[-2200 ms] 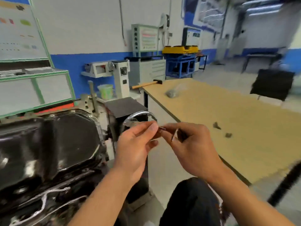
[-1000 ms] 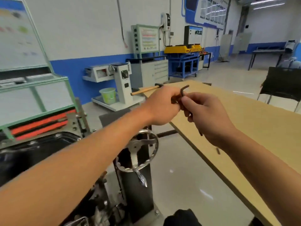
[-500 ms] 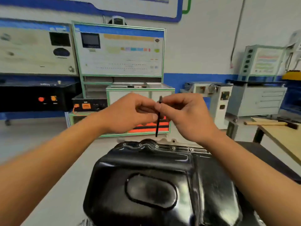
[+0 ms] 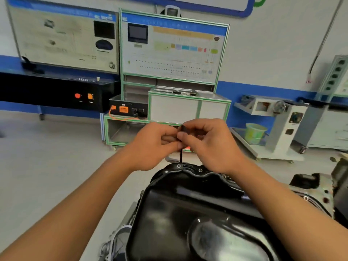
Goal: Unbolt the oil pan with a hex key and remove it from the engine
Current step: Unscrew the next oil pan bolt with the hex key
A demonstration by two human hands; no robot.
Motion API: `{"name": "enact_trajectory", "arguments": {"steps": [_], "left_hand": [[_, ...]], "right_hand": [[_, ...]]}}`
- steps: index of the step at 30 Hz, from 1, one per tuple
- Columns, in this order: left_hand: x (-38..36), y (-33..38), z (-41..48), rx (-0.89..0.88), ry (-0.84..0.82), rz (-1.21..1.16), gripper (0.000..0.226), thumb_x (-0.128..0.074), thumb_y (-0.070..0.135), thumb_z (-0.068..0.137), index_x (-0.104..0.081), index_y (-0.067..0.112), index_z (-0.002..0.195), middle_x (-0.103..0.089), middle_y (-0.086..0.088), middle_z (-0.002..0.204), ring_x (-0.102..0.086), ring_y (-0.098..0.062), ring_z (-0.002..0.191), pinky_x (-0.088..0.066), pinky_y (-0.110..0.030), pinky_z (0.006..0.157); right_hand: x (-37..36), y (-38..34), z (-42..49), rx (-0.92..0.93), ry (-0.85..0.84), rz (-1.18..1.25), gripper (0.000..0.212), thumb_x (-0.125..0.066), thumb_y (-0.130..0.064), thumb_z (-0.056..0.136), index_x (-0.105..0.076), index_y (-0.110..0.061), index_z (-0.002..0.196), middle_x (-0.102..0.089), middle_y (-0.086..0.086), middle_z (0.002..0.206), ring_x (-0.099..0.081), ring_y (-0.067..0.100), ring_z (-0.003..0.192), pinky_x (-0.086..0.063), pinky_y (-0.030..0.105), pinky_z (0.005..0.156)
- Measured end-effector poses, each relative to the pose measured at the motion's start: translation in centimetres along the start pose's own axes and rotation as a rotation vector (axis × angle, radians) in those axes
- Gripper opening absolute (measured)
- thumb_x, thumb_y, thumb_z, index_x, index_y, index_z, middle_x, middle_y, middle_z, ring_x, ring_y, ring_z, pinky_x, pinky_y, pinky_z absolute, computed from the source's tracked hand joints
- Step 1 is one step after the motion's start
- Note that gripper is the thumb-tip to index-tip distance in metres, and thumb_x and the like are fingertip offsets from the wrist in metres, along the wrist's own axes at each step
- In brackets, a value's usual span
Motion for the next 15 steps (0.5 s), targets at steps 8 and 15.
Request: {"name": "enact_trajectory", "arguments": {"steps": [8,15], "left_hand": [[-1.3,-3.5,-1.3,-0.038,0.049,-0.072,0.02,-0.065,0.004,0.092,-0.076,0.013,0.106,-0.078,0.004,0.096,-0.073,-0.008,0.093,-0.056,-0.023,0.087],[-1.5,-4.0,-2.3,-0.11,0.114,-0.059,0.017,-0.069,0.004,0.09,-0.076,0.009,0.105,-0.078,0.001,0.096,-0.074,-0.011,0.092,-0.058,-0.032,0.089]], "right_hand": [[-1.0,1.6,-0.9,0.068,-0.084,-0.039,0.007,-0.069,-0.006,0.093,-0.075,-0.007,0.092,-0.073,0.0,0.08,-0.069,0.018,0.075,-0.057,0.041,0.071],[-1.3,1.3,-1.5,0.046,-0.162,0.027,0.01,-0.073,-0.004,0.089,-0.076,-0.003,0.098,-0.075,0.005,0.088,-0.07,0.015,0.082,-0.056,0.032,0.079]]}}
Point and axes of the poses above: each hand's wrist, its own z-axis towards the middle knuckle, its own x-axis out of the back of the hand, y = z × x, the point moved 2 cm from there along z, towards the middle knuckle
